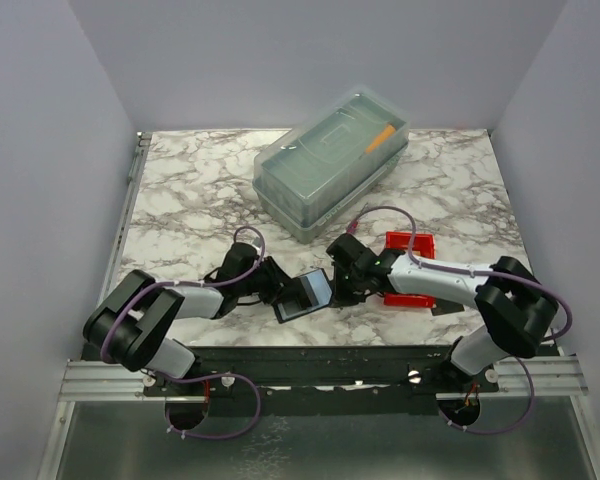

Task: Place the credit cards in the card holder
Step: Insert the credit card into the card slot.

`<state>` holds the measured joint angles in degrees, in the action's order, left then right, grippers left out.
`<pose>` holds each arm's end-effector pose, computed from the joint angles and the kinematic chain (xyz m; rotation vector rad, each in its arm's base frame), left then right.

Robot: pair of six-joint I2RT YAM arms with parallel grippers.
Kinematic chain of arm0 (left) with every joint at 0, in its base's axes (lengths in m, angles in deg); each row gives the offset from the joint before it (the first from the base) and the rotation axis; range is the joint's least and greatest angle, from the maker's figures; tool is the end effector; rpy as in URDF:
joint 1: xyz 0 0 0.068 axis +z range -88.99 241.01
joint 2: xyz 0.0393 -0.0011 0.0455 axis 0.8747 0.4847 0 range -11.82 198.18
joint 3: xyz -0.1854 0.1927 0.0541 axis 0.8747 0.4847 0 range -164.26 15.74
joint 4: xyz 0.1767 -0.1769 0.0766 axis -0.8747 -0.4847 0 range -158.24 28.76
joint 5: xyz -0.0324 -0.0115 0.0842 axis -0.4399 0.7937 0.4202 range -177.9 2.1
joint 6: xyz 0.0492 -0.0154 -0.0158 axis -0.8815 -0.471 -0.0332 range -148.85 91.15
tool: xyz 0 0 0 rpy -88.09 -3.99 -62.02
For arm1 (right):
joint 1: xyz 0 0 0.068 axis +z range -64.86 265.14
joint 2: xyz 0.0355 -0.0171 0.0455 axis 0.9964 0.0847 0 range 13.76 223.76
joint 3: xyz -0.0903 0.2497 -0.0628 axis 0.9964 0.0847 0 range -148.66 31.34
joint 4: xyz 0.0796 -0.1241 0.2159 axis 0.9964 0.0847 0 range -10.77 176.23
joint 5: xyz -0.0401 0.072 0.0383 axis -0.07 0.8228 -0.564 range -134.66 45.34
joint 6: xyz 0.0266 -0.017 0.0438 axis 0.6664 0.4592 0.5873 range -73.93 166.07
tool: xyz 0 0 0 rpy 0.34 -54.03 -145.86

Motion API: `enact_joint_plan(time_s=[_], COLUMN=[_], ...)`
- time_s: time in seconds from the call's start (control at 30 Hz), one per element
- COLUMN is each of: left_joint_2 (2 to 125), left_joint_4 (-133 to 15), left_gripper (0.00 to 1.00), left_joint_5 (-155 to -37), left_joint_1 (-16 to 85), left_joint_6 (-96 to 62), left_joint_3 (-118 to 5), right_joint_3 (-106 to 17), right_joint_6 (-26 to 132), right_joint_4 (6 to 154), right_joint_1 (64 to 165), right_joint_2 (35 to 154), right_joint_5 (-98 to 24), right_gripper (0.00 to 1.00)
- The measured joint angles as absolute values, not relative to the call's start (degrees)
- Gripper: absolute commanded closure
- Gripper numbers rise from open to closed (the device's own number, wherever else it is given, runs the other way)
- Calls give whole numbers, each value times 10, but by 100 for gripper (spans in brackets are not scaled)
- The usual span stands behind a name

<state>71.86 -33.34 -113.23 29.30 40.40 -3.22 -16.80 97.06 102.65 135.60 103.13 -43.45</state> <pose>0.1918 -0.1364 0.1163 -0.5469 2.4967 -1.3437 0.1826 0.2225 0.1621 0.0062 2.8331 0.5124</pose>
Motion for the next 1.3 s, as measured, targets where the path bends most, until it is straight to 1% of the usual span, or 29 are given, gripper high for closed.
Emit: enact_joint_plan(time_s=[0.03, 0.1, 0.17, 0.23, 0.27, 0.4, 0.5, 0.57, 0.67, 0.73, 0.8, 0.97, 1.13, 1.3], left_joint_2=[717, 708, 690, 677, 676, 679, 687, 705, 733, 752, 769, 757, 731, 751], left_joint_4=[-342, -380, -417, -452, -466, -506, -511, -513, -508, -501, -494, -505, -523, -521], left_gripper=[64, 60, 58, 41, 40, 41, 46, 48, 48, 48, 44, 41, 41, 43], left_joint_5=[-1132, -1130, -1125, -1119, -1118, -1116, -1117, -1117, -1118, -1117, -1114, -1103, -1105, -1111], left_joint_1=[293, 293, 292, 291, 291, 290, 290, 290, 284, 275, 262, 259, 269, 271], left_joint_6=[403, 399, 388, 378, 374, 365, 366, 366, 369, 376, 381, 388, 390, 389], left_joint_3=[-37, -53, -63, -72, -78, -112, -120, -132, -149, -157, -165, -162, -153, -166], right_joint_3=[-174, -188, -204, -218, -224, -239, -238, -231, -220, -213, -205, -190, -177, -171], right_joint_6=[970, 965, 957, 948, 944, 925, 916, 914, 914, 915, 917, 922, 924, 926], right_joint_4=[1034, 1044, 1047, 1046, 1046, 1041, 1037, 1027, 1013, 1001, 989, 970, 960, 948], right_joint_1=[1354, 1352, 1349, 1343, 1340, 1323, 1314, 1309, 1306, 1306, 1306, 1300, 1290, 1289], right_joint_2=[1025, 1016, 1013, 1014, 1016, 1041, 1059, 1064, 1071, 1078, 1079, 1077, 1069, 1069], right_joint_5=[-435, -435, -435, -435, -435, -434, -434, -432, -421, -412, -404, -392, -382, -369], right_gripper=[83, 81, 80, 80, 80, 83, 88, 91, 94, 95, 95, 94, 94, 94])
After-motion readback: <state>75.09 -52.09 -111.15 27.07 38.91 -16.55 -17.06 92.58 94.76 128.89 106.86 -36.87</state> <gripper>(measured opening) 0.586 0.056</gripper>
